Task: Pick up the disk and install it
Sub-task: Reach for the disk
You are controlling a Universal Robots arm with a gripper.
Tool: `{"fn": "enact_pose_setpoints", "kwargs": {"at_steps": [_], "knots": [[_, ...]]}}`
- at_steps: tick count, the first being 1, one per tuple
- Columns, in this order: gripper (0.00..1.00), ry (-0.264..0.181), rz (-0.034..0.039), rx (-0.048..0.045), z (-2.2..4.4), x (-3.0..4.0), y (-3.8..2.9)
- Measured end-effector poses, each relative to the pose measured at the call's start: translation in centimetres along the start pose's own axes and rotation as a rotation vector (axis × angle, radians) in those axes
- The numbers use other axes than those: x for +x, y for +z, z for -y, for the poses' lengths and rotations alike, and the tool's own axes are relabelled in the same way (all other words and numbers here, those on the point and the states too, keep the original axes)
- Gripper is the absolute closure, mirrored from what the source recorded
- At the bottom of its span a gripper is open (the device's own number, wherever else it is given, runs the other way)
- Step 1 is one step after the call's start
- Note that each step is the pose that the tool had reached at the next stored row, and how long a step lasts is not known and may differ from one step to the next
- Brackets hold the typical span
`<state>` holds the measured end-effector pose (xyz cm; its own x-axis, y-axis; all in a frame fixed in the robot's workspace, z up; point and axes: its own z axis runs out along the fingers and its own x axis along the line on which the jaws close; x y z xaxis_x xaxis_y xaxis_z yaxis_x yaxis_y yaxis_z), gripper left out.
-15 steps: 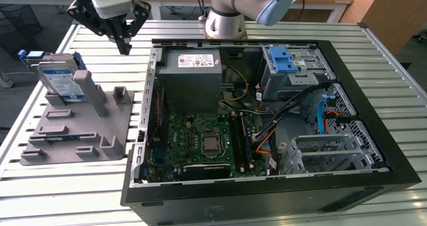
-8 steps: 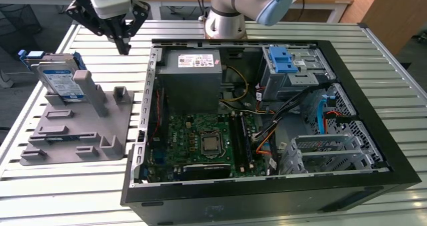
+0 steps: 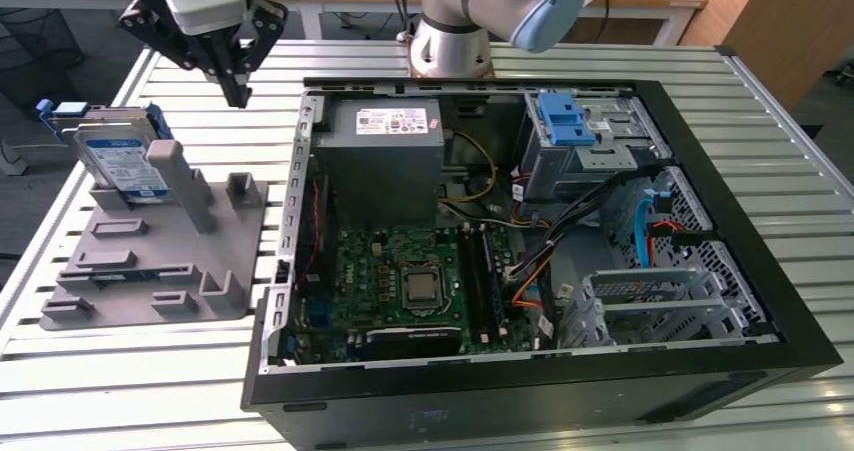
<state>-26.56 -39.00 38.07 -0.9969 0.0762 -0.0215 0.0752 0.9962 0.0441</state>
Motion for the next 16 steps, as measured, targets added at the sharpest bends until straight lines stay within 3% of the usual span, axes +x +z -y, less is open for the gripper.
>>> {"fn": "enact_pose_setpoints", "kwargs": {"at_steps": [6, 16], "knots": [[0.89, 0.0, 0.0001, -0.0001, -0.46, 1.13, 0.05], [0.89, 0.0, 0.0, 0.0, -0.45, 1.36, 0.05]]}}
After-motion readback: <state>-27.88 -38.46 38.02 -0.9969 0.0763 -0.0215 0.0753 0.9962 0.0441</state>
